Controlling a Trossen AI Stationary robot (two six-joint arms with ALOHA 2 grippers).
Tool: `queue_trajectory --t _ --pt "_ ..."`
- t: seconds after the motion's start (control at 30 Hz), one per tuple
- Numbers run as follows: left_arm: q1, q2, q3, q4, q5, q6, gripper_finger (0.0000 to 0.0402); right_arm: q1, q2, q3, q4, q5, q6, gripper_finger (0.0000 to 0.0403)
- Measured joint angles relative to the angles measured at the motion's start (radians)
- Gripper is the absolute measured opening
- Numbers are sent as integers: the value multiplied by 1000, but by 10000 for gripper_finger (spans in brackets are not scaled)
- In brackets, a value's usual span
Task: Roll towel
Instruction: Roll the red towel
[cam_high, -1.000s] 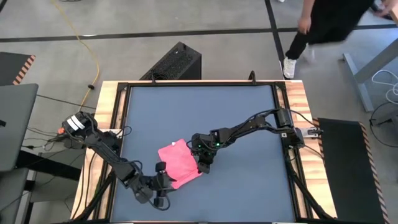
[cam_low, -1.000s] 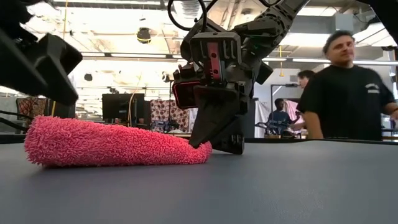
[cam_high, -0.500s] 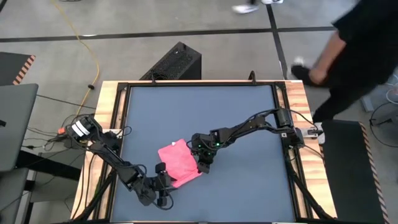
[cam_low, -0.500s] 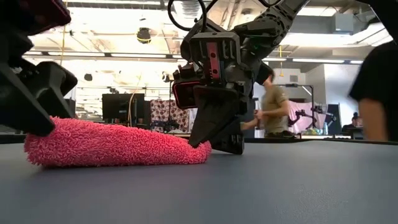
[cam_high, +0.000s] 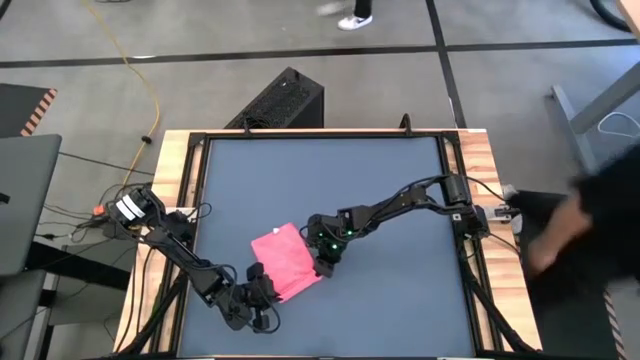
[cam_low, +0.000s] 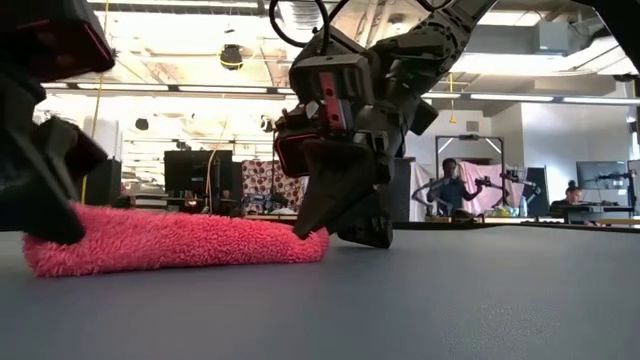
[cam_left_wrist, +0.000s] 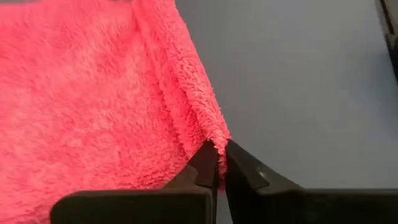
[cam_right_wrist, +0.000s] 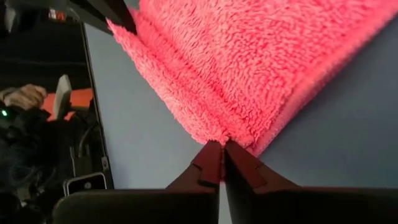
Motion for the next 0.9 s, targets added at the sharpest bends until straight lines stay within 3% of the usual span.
queue_trajectory --t 0.4,0.63,0.77,0.9 --pt "6 0 0 -40 49 -116 0 -10 1 22 -3 -40 46 115" --pt "24 -1 0 -42 77 -170 0 -13 -26 58 -111 -45 -81 139" --pt "42 -2 0 -42 104 -183 0 -16 -64 53 -145 17 -128 140" --pt "45 -2 0 -44 104 -204 0 -14 -126 41 -189 150 -209 140"
